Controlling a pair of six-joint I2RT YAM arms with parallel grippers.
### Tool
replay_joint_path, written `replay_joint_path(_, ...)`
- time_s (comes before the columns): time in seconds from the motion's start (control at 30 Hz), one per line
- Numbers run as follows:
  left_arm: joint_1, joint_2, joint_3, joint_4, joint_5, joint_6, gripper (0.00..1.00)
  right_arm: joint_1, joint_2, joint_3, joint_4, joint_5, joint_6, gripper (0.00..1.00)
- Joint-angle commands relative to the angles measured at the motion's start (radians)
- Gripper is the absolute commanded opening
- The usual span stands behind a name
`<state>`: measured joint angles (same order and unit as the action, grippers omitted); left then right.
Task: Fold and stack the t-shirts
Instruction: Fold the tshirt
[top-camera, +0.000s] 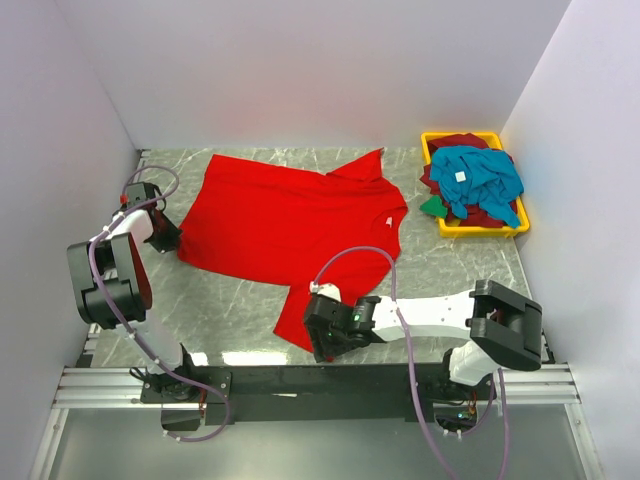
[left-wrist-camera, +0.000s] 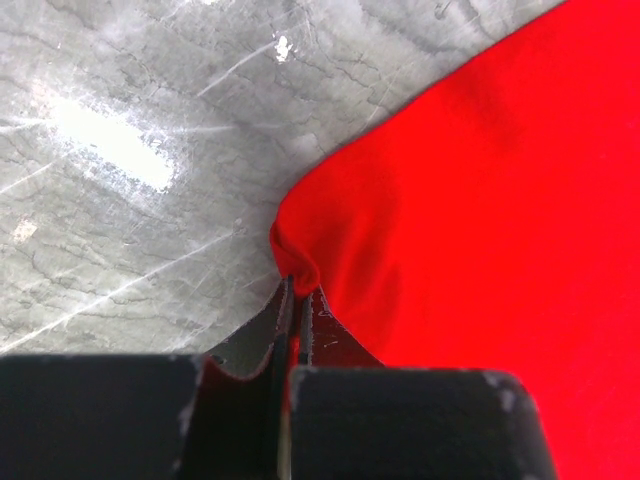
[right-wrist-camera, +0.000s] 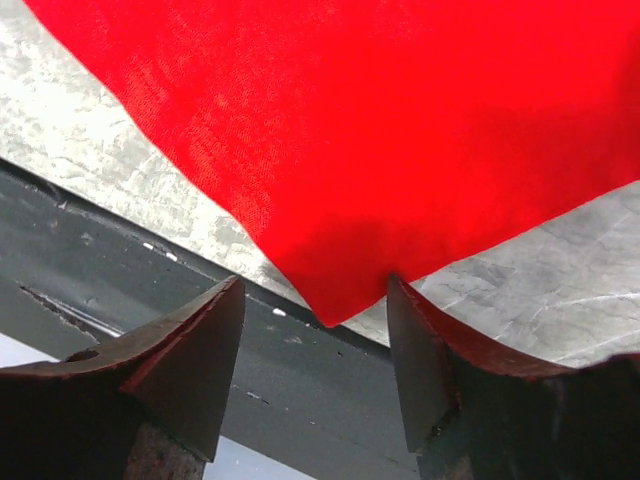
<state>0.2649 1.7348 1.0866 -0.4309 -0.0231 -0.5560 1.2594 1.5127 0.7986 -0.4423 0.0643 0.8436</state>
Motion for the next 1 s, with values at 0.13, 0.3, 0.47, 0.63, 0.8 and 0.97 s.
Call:
replay_joint_path(0.13, 0.002, -0.047, 0.009, -0.002, 0.003, 0.027, 0.01, 0.015, 0.044, -0.009, -0.049, 0.037, 0.052, 0.57)
replay_joint_path(0.3, 0.004, -0.049, 0.010, -0.002, 0.000, 0.031, 0.01, 0.017, 0.056, -0.015, -0.067, 0.034, 0.063, 0.40)
replay_joint_path(0.47, 0.005, -0.049, 0.004, -0.002, 0.002, 0.034, 0.01, 0.018, 0.075, -0.013, -0.076, 0.014, 0.055, 0.09)
replay_joint_path(0.63, 0.010, -0.060, 0.007, -0.011, -0.012, 0.044, 0.01, 0.015, 0.034, 0.036, -0.154, 0.002, 0.000, 0.00)
replay_joint_path(0.8, 0.017, -0.081, 0.004, -0.019, -0.001, 0.038, 0.01, 0.012, -0.068, 0.083, -0.262, -0.027, -0.032, 0.00)
replay_joint_path(0.97, 0.033, -0.122, -0.011, -0.049, 0.015, 0.025, 0.01, 0.011, -0.141, 0.137, -0.361, -0.095, -0.025, 0.00)
